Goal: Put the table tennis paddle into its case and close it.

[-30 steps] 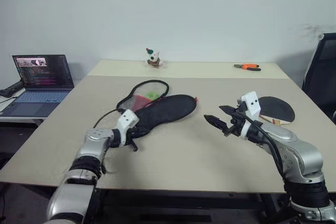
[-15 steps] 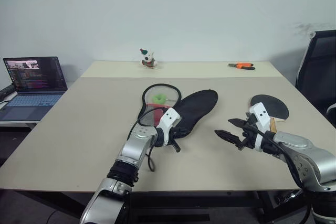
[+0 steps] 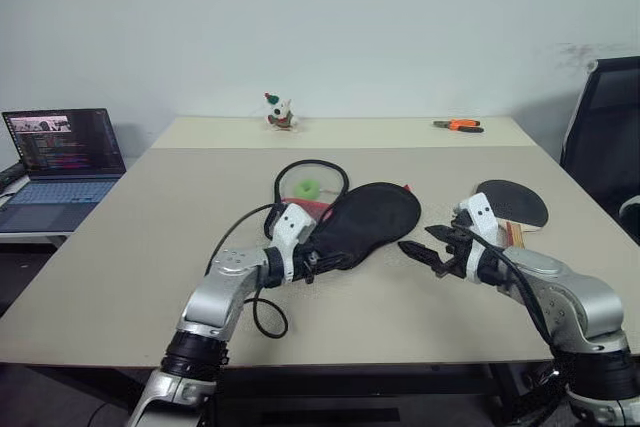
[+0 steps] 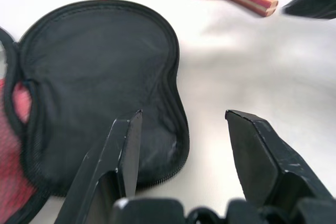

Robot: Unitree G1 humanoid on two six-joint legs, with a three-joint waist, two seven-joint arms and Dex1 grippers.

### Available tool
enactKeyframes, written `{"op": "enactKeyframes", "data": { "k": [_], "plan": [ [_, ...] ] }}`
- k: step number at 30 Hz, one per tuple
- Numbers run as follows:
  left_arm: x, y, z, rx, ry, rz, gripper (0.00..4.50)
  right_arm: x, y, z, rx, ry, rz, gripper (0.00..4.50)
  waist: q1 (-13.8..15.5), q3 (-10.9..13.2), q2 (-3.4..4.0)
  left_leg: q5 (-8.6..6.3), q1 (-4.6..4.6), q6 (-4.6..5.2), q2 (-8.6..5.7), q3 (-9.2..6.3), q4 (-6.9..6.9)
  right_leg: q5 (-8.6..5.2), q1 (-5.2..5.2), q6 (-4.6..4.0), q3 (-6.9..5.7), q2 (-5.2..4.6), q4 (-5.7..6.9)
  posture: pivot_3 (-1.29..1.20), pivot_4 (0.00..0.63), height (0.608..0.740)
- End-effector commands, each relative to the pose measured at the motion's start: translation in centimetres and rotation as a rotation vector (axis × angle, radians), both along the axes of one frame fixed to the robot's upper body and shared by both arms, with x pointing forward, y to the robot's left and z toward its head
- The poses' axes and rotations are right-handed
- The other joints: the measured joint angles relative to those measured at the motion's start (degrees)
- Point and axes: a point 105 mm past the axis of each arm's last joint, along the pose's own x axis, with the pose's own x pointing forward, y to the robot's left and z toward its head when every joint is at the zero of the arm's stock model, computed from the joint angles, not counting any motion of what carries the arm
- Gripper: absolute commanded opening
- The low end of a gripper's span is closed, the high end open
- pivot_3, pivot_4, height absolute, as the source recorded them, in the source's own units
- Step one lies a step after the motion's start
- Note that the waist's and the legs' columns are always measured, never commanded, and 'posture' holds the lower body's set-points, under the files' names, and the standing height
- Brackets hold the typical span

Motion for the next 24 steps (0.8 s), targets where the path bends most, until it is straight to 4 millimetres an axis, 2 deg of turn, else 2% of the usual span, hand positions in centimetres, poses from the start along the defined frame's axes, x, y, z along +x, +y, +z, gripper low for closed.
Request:
{"op": "enactKeyframes", "data": {
  "k": [1, 4, 6, 8, 10, 14, 21, 24],
  "plan": [
    [-0.5, 3.0, 2.9, -0.019, -0.079, 0.007, 2.82, 0.5, 1.2, 0.1, 0.009, -0.002, -0.006, 4.50, -0.09, 0.00, 0.00, 0.00, 0.00, 0.00, 0.00, 0.00, 0.00, 0.00, 0.00, -0.01, -0.01, 0.02, 0.00, 0.00, 0.150, 0.740],
    [-0.8, 5.8, 3.2, 0.035, -0.086, 0.033, 2.82, 0.5, 2.9, -0.3, 0.026, 0.010, 0.014, 4.50, -0.22, 0.01, 0.01, 0.00, 0.02, 0.00, 0.00, 0.00, -0.03, -0.01, -0.02, -0.03, 0.03, 0.05, 0.00, 0.00, 0.150, 0.740],
    [-1.0, 7.0, 3.4, 0.055, -0.090, 0.046, 2.82, 0.9, 3.3, -0.7, 0.031, 0.023, 0.000, 4.50, -0.17, 0.01, 0.01, 0.00, 0.02, 0.00, 0.02, 0.00, -0.06, -0.02, -0.02, -0.03, 0.03, 0.03, -0.02, 0.00, 0.150, 0.740],
    [-1.0, 9.4, 3.8, 0.073, -0.098, 0.115, 2.82, 2.5, 3.4, -2.2, 0.049, 0.105, -0.130, 4.50, -0.18, 0.01, 0.01, 0.00, 0.03, 0.00, 0.08, -0.01, -0.07, -0.01, -0.02, -0.04, 0.04, -0.03, -0.02, 0.00, 0.150, 0.740],
    [-1.0, 11.1, 3.9, 0.084, -0.104, 0.172, 2.82, 3.2, 4.1, -2.8, 0.073, 0.153, -0.181, 4.50, -0.23, 0.01, 0.01, 0.00, 0.04, 0.00, 0.09, -0.01, -0.07, 0.00, -0.04, -0.06, 0.05, -0.04, 0.01, 0.00, 0.150, 0.740],
    [-1.3, 11.6, 3.8, 0.081, -0.104, 0.195, 2.82, 3.9, 5.8, -2.9, 0.127, 0.207, -0.185, 4.50, 0.03, 0.01, 0.02, 0.00, 0.03, 0.00, 0.16, 0.00, -0.15, 0.01, -0.06, -0.09, 0.05, -0.06, -0.02, 0.00, 0.150, 0.740],
    [-1.7, 11.1, 3.5, 0.075, -0.105, 0.197, 2.82, 4.0, 8.8, -3.4, 0.144, 0.245, -0.142, 4.50, -0.12, 0.01, 0.02, 0.00, 0.05, 0.00, 0.14, 0.00, -0.25, 0.02, -0.09, -0.09, 0.10, -0.12, -0.02, 0.00, 0.150, 0.740],
    [-1.8, 10.9, 3.6, 0.084, -0.114, 0.199, 2.82, 4.0, 9.3, -3.4, 0.071, 0.185, -0.137, 4.50, -0.22, 0.01, 0.02, 0.00, 0.08, 0.00, 0.16, 0.00, -0.27, 0.02, -0.10, -0.10, 0.12, -0.09, -0.02, 0.00, 0.150, 0.740]
  ]
}}
